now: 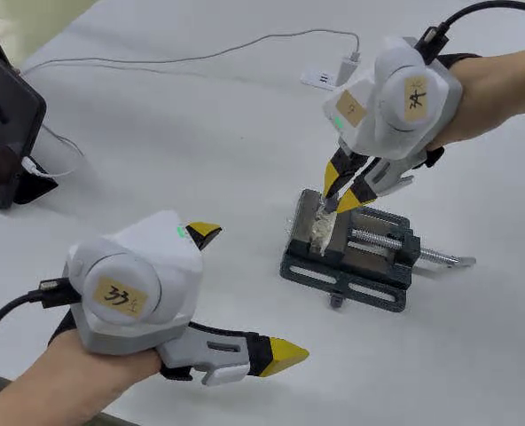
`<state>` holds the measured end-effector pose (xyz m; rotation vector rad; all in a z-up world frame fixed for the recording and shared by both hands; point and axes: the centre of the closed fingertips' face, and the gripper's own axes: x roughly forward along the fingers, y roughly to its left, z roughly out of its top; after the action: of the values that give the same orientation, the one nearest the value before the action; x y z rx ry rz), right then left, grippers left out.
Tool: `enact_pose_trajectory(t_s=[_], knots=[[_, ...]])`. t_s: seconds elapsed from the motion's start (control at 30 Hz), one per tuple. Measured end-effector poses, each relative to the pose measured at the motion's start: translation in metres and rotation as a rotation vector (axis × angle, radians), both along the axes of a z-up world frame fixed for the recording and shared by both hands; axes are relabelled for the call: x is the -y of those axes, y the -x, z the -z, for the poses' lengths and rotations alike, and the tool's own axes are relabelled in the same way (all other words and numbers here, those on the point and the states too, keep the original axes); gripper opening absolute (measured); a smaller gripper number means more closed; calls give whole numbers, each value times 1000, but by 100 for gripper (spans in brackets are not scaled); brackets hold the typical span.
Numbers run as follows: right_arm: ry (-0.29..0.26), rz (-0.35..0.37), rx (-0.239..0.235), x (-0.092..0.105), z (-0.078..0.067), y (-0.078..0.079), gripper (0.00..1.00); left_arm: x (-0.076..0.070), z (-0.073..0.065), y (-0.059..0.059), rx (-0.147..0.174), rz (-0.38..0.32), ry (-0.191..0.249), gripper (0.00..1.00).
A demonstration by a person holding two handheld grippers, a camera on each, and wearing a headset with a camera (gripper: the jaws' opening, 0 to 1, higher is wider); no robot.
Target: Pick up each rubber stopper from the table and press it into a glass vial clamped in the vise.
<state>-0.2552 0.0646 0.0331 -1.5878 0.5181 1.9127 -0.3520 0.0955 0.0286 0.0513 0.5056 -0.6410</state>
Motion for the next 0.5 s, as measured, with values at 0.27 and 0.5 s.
enact_pose_trajectory(t_s=[0.27, 0.5], knots=[[13, 0, 1, -1, 2, -2, 6, 0, 3, 1, -6, 1, 1, 99], [50, 11, 4, -3, 6, -6, 6, -1, 3, 1, -9, -1, 4, 99]])
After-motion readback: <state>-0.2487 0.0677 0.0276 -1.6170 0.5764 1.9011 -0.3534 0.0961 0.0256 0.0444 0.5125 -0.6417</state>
